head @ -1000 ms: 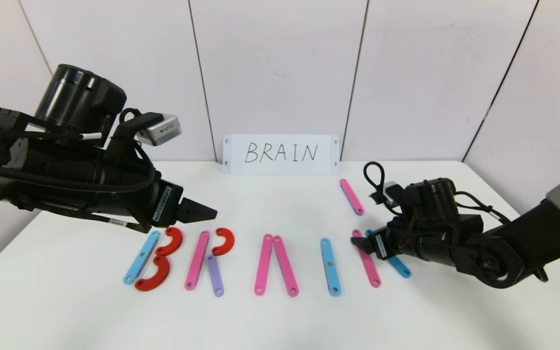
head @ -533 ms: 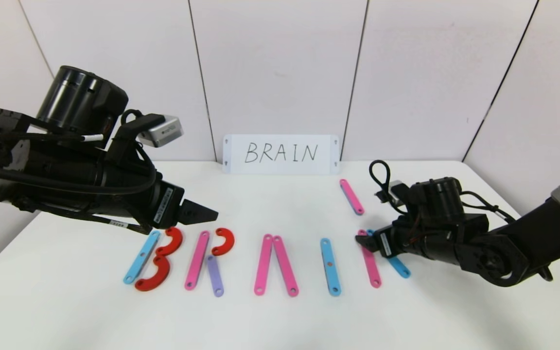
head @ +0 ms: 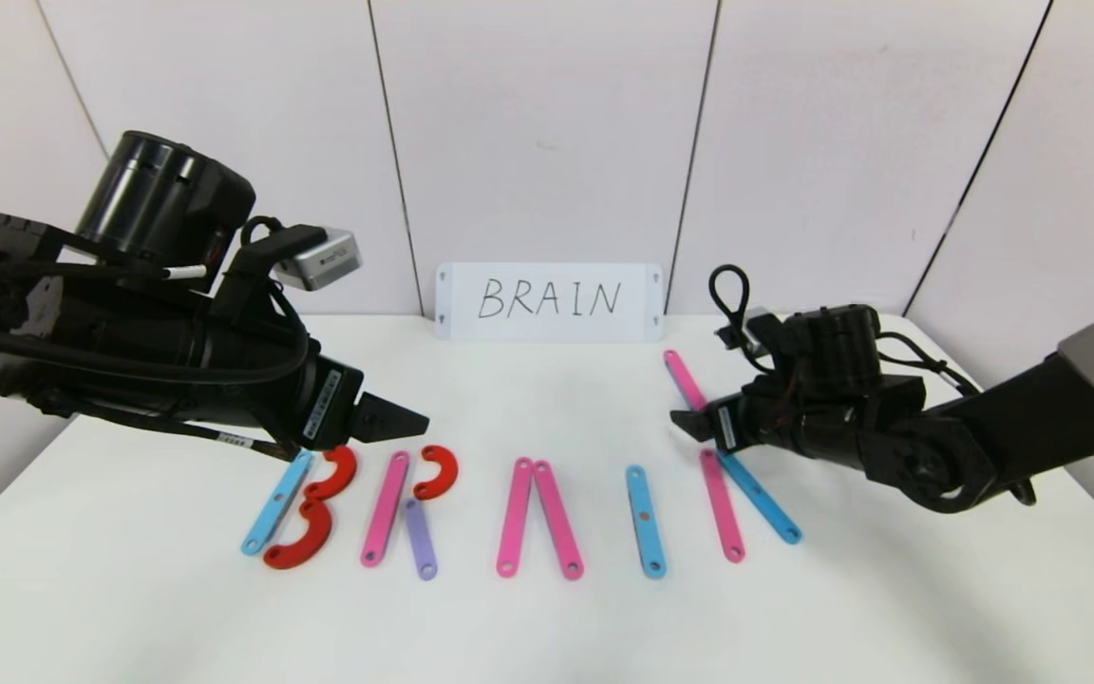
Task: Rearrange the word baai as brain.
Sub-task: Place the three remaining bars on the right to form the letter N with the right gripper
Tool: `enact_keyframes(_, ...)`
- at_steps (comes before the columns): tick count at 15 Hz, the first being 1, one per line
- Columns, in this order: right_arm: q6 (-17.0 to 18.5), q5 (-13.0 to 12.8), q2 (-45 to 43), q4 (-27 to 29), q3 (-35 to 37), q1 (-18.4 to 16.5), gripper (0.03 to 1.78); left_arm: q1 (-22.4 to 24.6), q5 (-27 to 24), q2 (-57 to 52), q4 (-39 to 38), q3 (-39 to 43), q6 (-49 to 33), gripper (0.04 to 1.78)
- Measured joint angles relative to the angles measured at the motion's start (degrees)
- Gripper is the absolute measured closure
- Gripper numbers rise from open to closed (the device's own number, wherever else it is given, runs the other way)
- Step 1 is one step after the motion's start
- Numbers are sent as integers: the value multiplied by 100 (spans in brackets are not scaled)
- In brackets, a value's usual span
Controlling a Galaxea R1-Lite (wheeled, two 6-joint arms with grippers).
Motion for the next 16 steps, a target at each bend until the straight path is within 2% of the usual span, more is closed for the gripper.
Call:
enact_keyframes(6,5,7,758,350,-1191,-23,8,-5,10,30,0,0,-9,8)
enact_keyframes(10,11,11,1124,452,-1618,-105,11,-5,2,38,-2,0,-9,8)
enact_keyframes(13,16,11,1265,451,-1687,-144,36,-2,0,39,-2,0,-11,8)
enact_keyframes(15,16,7,1303,451,-1707,-152,64,-2,0,39,1,2,-11,8)
enact_keyframes(16,16,7,1315,451,-1712,-155,84,-2,0,39,1,5,-9,8)
